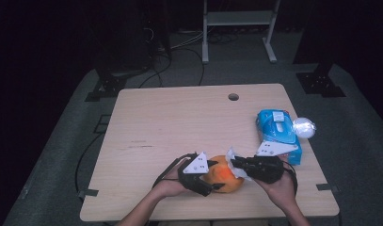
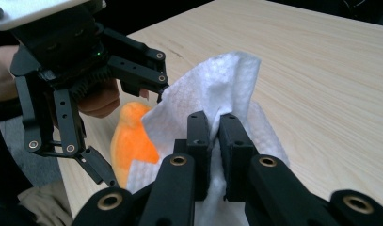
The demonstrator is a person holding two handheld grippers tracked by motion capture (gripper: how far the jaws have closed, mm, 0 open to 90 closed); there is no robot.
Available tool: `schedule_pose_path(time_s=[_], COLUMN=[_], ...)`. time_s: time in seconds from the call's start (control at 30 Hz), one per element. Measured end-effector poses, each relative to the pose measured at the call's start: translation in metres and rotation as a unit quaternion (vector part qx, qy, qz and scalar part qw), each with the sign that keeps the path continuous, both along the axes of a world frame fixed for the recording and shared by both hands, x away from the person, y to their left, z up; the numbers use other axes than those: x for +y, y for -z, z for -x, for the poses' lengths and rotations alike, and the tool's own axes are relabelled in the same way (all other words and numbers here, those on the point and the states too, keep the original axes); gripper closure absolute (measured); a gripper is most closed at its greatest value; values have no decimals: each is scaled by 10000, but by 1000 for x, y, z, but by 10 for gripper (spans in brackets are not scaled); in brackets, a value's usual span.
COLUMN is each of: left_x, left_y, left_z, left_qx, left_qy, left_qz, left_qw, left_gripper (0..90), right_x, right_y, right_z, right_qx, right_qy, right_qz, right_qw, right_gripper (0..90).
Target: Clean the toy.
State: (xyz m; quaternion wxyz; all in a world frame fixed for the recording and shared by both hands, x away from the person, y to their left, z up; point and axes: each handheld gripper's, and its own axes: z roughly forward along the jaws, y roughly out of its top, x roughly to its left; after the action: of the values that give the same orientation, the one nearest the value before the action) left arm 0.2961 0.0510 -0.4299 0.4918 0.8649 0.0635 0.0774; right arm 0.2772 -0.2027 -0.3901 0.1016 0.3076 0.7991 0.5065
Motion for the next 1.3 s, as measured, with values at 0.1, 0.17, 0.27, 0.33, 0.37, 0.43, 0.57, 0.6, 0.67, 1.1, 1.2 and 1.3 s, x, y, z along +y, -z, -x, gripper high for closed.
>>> schedule_pose_path(time_s=[0.1,0.17,0.27,0.33,0.37,0.43,0.57,0.6,0.67,1.1,1.2,1.3], left_x=[-2,-4,-5,-5,-4,-2,3,3,4,14,14,13], left_y=[0,0,-1,0,0,-1,-1,-1,0,1,2,2], left_z=[-1,-1,-1,-2,-2,-4,-10,-12,-14,-21,-23,-23], left_qx=[31,81,57,74,95,141,366,410,460,762,837,824], left_qy=[-77,-135,-146,-167,-216,-278,-432,-454,-474,-688,-676,-705], left_qz=[27,41,12,38,78,111,258,290,320,462,481,458], left_qw=[10000,9999,9999,9998,9997,9995,9981,9977,9973,9936,9930,9930], left_gripper=[279,278,275,274,274,273,267,265,266,256,255,247], right_x=[4,12,30,38,39,34,15,11,6,0,-6,1], right_y=[-2,-4,-9,-11,-12,-11,-3,-1,1,5,8,7], right_z=[3,7,15,21,21,18,8,6,5,3,0,3], right_qx=[-30,-78,-221,-362,-438,-448,-451,-417,-395,-387,-257,-288], right_qy=[-50,-238,-549,-603,-548,-413,55,141,239,307,361,291], right_qz=[-21,-122,-108,59,149,151,246,261,225,112,-46,-59], right_qw=[10000,9996,9982,9975,9974,9980,9987,9987,9987,9987,9990,9991], right_gripper=[834,833,833,833,833,833,831,831,832,830,830,829])
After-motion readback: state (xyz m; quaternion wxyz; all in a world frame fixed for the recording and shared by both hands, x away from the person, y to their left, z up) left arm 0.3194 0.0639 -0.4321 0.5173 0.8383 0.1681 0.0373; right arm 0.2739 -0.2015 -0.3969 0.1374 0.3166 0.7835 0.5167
